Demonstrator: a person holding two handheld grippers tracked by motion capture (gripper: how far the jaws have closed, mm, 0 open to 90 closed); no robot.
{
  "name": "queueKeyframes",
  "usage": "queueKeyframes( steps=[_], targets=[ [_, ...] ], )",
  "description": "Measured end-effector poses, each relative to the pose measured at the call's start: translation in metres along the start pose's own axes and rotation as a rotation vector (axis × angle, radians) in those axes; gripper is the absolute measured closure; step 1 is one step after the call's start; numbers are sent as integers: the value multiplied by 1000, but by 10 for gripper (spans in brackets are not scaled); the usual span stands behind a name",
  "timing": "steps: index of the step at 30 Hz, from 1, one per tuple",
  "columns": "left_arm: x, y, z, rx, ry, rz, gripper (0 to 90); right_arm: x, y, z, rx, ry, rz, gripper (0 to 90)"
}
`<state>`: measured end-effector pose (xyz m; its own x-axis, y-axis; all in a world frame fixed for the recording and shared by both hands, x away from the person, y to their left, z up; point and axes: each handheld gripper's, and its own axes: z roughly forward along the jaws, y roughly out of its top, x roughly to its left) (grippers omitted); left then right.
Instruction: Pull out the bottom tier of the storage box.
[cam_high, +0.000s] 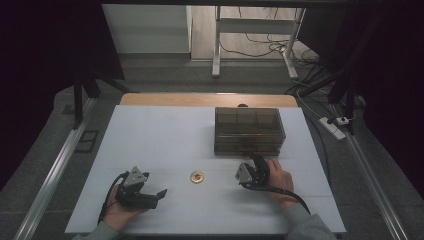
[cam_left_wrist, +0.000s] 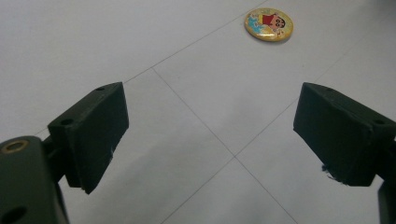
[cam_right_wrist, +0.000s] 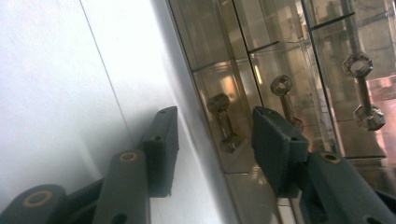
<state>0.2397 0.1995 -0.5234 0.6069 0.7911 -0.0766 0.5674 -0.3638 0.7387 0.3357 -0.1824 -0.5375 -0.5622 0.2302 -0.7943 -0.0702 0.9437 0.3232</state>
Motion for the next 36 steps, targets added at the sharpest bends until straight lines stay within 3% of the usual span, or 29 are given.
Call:
queueKeyframes(
  steps=[7,8,11,25,31,36],
  targets=[
    [0,0,0,0,0,-1,108,-9,-3,-5,-46,99,142,466],
    [0,0,0,0,0,-1,108,-9,-3,-5,-46,99,142,466],
    [0,0,0,-1,2,-2,108,-14,-5,-8,-89,153,229,446],
    [-1,4,1,-20,9,8,110,-31,-14,-17,-174,312,457,393],
    [-6,14,3,-45,0,34,113,-38,-18,-18,-199,377,541,389],
    [-10,22,9,-39,-6,46,113,-41,-20,-18,-207,407,560,387]
  ],
)
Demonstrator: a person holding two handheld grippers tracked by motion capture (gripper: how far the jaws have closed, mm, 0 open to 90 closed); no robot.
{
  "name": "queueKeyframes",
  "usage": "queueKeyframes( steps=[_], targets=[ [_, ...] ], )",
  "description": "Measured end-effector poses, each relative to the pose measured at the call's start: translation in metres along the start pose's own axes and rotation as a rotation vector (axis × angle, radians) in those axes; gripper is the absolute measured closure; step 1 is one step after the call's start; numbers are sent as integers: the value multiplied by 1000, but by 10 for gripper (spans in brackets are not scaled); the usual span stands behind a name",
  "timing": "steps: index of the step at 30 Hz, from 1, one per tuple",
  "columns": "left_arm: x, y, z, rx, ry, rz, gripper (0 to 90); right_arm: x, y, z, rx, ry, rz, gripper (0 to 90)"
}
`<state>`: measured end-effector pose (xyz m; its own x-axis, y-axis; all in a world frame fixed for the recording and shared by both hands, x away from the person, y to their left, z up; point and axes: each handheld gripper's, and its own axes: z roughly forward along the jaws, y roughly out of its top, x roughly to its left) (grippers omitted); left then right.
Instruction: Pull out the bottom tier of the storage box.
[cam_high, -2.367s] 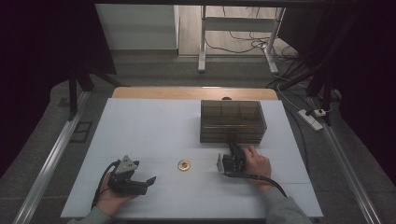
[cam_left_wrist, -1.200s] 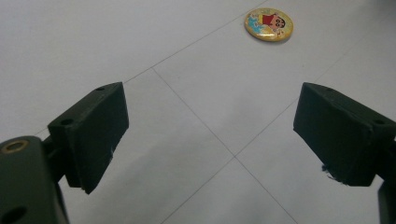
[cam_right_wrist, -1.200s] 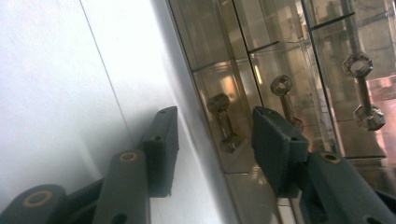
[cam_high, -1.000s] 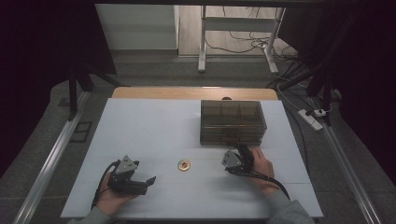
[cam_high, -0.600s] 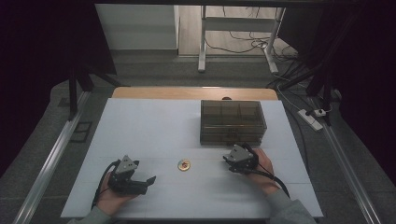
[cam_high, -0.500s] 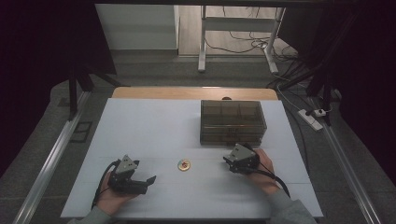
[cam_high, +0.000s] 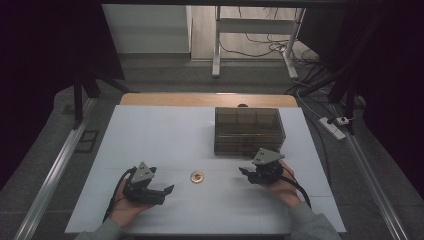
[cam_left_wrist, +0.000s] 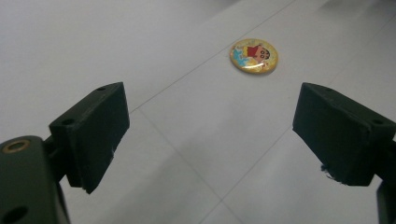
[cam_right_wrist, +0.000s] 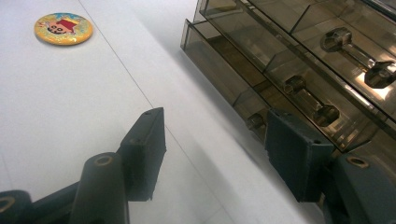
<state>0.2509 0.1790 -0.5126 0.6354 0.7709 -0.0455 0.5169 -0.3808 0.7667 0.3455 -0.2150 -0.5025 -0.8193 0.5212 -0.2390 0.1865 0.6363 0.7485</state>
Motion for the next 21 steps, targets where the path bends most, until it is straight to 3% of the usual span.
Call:
queueKeyframes(
  steps=[8,12,21],
  targets=[
    [-6,12,12,12,-6,23,113,-4,3,-5,-29,11,36,384],
    [-10,22,20,12,-9,54,114,-11,5,-12,-56,9,61,383],
    [-13,38,36,18,-36,62,118,-21,2,-19,-75,11,94,385]
  ],
)
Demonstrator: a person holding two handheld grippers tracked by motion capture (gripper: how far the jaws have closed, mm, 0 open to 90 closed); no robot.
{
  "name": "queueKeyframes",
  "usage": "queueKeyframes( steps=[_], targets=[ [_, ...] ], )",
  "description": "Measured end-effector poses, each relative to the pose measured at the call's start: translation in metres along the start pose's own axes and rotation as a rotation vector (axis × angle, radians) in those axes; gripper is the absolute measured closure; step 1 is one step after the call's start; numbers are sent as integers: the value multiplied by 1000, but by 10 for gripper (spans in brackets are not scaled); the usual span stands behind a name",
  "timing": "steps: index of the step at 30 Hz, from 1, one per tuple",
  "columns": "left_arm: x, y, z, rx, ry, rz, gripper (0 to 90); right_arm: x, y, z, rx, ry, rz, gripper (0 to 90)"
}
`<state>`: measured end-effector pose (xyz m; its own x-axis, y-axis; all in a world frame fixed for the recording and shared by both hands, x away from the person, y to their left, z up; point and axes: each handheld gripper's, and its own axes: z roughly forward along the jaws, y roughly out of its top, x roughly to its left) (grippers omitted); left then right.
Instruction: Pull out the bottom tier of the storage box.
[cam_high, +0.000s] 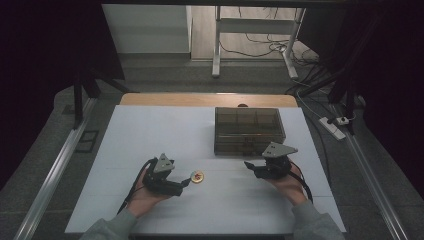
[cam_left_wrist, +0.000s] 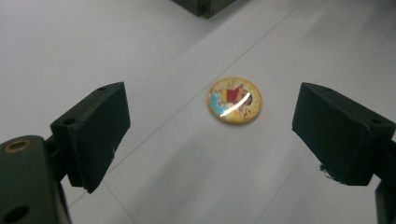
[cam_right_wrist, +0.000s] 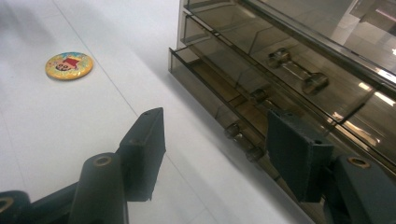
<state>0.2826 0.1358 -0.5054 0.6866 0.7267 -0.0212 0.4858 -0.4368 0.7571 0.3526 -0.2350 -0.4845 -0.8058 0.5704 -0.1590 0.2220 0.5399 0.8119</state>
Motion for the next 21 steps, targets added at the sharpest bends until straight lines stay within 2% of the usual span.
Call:
queueKeyframes(
  steps=[3,13,15,21],
  targets=[
    [0,6,4,-6,-18,-9,120,-1,0,-1,-2,0,2,385],
    [-4,22,14,-7,-36,6,121,-3,0,-3,-3,-20,-5,393],
    [-6,26,19,1,-38,10,122,-5,0,-4,10,-35,-8,392],
    [-9,32,27,13,-50,14,121,-8,0,-7,-2,-40,-3,392]
  ],
)
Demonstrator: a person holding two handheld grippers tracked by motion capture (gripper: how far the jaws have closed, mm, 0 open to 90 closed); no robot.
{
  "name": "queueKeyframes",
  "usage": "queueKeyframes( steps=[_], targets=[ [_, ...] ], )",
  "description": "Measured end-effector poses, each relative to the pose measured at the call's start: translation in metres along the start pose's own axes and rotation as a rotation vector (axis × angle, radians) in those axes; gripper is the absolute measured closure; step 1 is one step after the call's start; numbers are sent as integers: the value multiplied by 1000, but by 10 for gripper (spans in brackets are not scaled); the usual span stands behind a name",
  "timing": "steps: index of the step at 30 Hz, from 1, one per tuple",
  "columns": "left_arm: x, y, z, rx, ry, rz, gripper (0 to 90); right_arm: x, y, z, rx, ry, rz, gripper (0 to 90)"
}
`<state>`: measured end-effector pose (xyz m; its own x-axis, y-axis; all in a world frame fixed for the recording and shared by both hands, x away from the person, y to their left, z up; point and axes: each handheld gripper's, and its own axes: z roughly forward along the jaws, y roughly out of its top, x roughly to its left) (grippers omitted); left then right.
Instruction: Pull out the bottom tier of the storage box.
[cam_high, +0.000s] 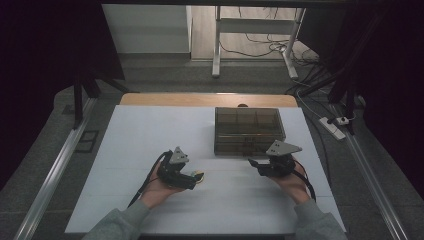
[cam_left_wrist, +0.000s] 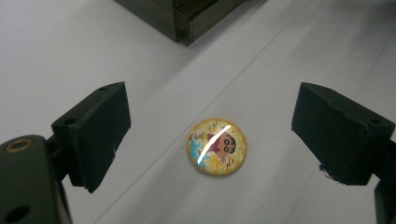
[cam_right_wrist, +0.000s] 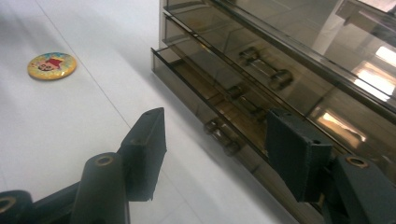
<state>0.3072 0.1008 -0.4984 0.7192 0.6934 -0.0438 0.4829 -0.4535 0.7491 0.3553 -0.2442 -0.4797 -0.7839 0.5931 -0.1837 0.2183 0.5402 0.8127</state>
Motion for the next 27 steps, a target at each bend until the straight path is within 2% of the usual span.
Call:
queueKeyframes(
  steps=[3,13,27],
  targets=[
    [-2,4,1,-5,-10,1,121,-2,0,-5,1,-15,-7,392],
    [-1,13,4,-14,-21,-11,122,-14,-4,-18,-4,-51,22,391],
    [-1,26,19,-10,-27,-20,125,-26,-11,-24,-4,-83,46,390]
  ],
)
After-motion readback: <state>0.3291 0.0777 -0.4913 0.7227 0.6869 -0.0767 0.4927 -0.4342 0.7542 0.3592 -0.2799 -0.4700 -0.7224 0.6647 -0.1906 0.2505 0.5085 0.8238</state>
